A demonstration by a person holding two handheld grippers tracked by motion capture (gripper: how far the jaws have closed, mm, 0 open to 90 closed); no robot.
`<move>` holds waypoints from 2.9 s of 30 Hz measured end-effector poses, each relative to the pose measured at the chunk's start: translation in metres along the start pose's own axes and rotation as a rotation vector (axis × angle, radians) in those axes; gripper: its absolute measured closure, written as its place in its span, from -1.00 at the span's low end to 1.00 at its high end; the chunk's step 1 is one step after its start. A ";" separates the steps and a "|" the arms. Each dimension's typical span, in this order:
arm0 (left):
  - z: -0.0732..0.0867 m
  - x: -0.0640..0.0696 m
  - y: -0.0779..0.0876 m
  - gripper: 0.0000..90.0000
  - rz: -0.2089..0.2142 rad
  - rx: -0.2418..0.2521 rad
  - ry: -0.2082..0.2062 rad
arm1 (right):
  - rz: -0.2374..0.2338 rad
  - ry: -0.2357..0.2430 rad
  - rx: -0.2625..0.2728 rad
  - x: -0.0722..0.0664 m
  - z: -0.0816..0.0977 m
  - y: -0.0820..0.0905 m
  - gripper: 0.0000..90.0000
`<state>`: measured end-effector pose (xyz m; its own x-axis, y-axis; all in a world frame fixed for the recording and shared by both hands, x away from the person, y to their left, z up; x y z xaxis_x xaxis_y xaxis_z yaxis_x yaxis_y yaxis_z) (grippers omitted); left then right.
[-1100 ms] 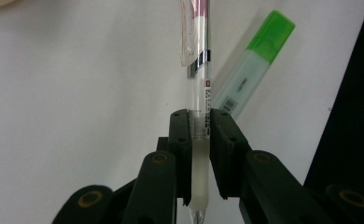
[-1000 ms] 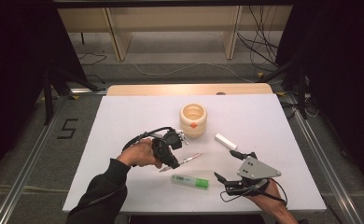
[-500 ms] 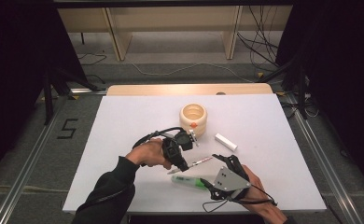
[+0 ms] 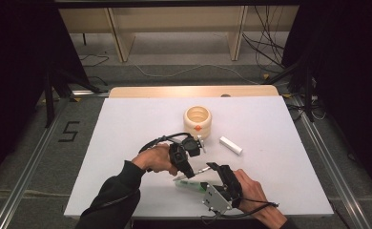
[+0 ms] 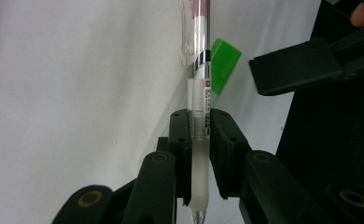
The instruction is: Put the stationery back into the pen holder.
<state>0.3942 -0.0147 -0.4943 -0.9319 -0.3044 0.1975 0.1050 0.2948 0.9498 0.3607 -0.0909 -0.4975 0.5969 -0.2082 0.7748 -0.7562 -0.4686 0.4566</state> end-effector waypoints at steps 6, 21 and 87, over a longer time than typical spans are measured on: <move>0.000 0.002 0.000 0.76 0.001 -0.007 0.001 | 0.005 0.057 -0.013 -0.003 0.000 -0.005 -0.14; 0.001 0.008 -0.002 0.76 0.015 -0.022 -0.025 | 0.025 0.184 -0.047 -0.012 -0.003 -0.013 0.24; 0.011 -0.018 0.039 -0.45 -0.116 0.288 0.124 | 0.040 0.200 -0.104 0.005 0.023 -0.015 0.77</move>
<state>0.4114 0.0120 -0.4635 -0.8807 -0.4535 0.1364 -0.1186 0.4901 0.8636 0.3815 -0.1047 -0.5107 0.5086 -0.0460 0.8597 -0.8082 -0.3698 0.4584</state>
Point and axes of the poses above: each handheld gripper's, and its own axes: y roughly backward along the jaws, z roughly out of its underside, x roughly to its right, the point moved 10 cm from there along -y, roughly forward along the jaws, and after that the axes turned 2 degrees about y, right-handed, at the moved point
